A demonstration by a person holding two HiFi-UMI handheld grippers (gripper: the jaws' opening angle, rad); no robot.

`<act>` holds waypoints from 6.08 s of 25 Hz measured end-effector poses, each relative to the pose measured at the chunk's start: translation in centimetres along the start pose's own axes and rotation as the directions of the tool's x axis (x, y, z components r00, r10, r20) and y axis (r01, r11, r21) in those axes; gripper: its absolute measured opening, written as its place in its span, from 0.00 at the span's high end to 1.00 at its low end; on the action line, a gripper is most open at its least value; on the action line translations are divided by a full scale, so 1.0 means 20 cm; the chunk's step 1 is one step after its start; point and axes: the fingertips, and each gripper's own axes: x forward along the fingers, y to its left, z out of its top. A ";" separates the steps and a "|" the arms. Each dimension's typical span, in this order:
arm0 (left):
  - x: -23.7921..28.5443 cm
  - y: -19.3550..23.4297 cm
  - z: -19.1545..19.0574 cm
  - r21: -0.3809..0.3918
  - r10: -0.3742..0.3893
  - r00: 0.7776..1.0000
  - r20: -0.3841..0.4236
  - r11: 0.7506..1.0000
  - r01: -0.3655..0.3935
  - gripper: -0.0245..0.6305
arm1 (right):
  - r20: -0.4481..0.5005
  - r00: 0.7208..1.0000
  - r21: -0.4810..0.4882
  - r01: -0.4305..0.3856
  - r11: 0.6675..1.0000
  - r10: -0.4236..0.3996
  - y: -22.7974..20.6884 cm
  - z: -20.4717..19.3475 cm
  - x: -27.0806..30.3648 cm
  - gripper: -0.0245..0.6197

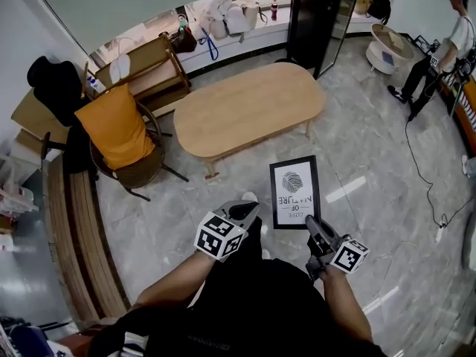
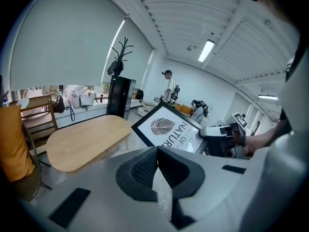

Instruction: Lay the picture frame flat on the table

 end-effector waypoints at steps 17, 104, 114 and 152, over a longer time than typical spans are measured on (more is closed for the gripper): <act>0.77 1.15 0.82 -0.002 -0.005 1.000 -0.002 1.000 0.005 0.96 | -0.070 0.995 -0.057 0.060 0.997 -0.064 -0.37 0.90 1.16 0.90; 0.72 1.71 0.94 -0.346 0.477 0.875 0.085 0.837 -0.423 0.96 | -0.591 0.792 -0.051 -0.226 0.973 0.153 -1.04 0.85 2.58 0.96; 0.54 1.24 0.94 -0.244 0.368 0.911 0.183 0.915 -0.321 0.96 | -0.519 0.833 -0.322 -0.397 0.860 0.190 -0.29 0.90 1.83 0.96; 0.80 0.87 1.19 -0.230 0.475 0.853 0.218 0.874 -0.428 0.96 | -0.463 0.871 -0.454 -0.390 0.801 0.162 -0.48 1.44 1.41 0.96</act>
